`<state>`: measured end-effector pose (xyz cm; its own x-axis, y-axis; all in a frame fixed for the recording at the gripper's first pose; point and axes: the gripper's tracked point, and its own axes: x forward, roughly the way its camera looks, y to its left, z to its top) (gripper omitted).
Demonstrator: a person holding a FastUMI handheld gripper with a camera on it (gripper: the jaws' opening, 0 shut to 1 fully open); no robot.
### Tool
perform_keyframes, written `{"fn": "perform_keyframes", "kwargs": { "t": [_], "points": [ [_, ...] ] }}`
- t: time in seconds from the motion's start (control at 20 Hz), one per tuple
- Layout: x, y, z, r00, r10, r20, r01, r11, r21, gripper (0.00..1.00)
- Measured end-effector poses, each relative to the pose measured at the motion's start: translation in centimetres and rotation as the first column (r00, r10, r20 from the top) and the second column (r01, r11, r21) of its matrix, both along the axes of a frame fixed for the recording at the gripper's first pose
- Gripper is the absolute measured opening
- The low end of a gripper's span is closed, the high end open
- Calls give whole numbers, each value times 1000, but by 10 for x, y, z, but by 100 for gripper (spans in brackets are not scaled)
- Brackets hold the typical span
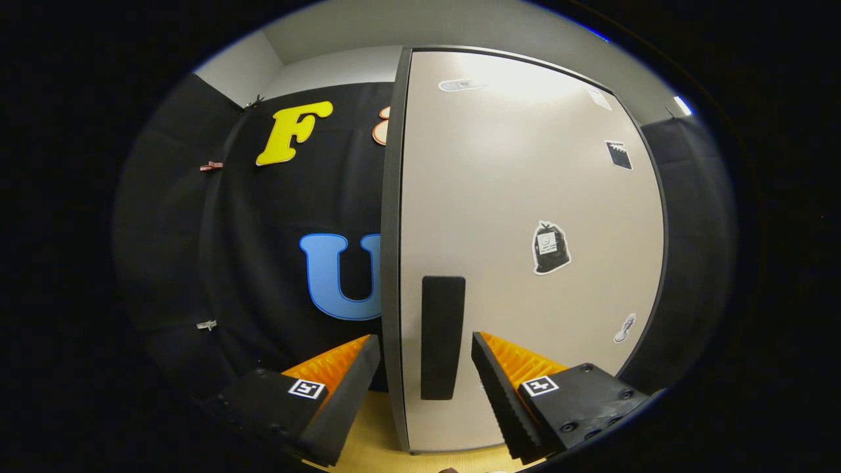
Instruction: Open the shoe cabinet door, grab the shoes and put them into the shoe cabinet, then close the shoe cabinet door.
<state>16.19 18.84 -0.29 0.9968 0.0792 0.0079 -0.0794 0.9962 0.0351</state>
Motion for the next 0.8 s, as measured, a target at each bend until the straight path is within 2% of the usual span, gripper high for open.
{"fn": "perform_keyframes", "kwargs": {
  "t": [0.05,0.15,0.25,0.35,0.5,0.6,0.7,0.8],
  "points": [
    [1,1,0,1000,0,5,0,1000,1,82],
    [10,2,-3,1000,-11,-5,11,1000,12,75],
    [14,-10,-1,998,-59,0,59,998,24,72],
    [22,-14,-5,998,-62,-16,63,997,36,42],
    [23,-14,-12,998,-55,-28,54,998,-41,43],
    [24,-12,-11,999,-39,-2,39,998,-55,37],
    [24,-15,-12,999,-45,-12,44,999,-28,36],
    [27,-16,-13,998,-47,-40,48,998,28,30]
  ]
}}
